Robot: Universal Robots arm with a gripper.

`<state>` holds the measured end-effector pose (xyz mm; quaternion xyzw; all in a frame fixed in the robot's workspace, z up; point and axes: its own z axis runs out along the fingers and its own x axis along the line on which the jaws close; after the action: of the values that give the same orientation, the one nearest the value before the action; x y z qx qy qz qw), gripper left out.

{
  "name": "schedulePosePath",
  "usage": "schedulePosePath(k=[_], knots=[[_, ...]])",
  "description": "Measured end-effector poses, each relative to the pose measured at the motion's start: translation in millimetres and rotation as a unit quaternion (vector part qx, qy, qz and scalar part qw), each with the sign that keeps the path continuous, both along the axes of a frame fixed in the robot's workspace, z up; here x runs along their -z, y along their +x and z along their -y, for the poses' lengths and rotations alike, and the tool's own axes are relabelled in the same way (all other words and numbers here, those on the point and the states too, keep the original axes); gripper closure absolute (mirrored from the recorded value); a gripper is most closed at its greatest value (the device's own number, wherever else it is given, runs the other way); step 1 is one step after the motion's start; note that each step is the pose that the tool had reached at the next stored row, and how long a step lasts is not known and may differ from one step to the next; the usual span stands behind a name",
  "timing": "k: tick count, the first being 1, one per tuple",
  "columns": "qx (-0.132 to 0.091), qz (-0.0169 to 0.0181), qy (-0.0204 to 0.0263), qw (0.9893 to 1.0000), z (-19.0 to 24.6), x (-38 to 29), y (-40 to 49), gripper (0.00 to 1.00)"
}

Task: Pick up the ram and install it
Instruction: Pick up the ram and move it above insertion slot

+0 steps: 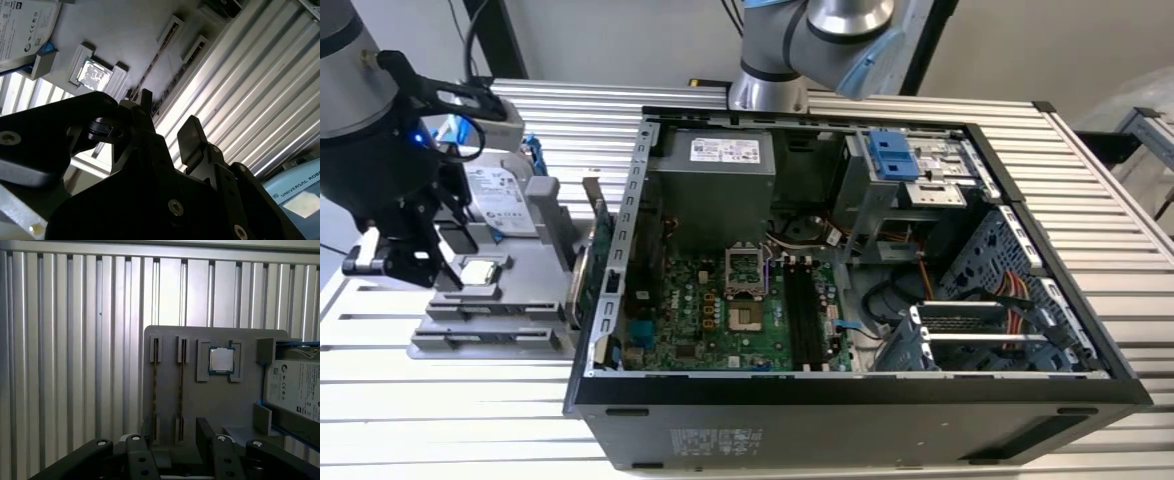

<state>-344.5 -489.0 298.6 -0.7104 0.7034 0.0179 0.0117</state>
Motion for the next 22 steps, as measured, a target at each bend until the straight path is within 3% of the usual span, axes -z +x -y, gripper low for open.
schedulePosePath(k=[12, 22], knots=[[0.0, 0.0, 0.0, 1.0, 0.5, 9.8, 0.5, 0.0], [0.0, 0.0001, 0.0001, 1.0, 3.5, 16.3, 0.5, 0.0]])
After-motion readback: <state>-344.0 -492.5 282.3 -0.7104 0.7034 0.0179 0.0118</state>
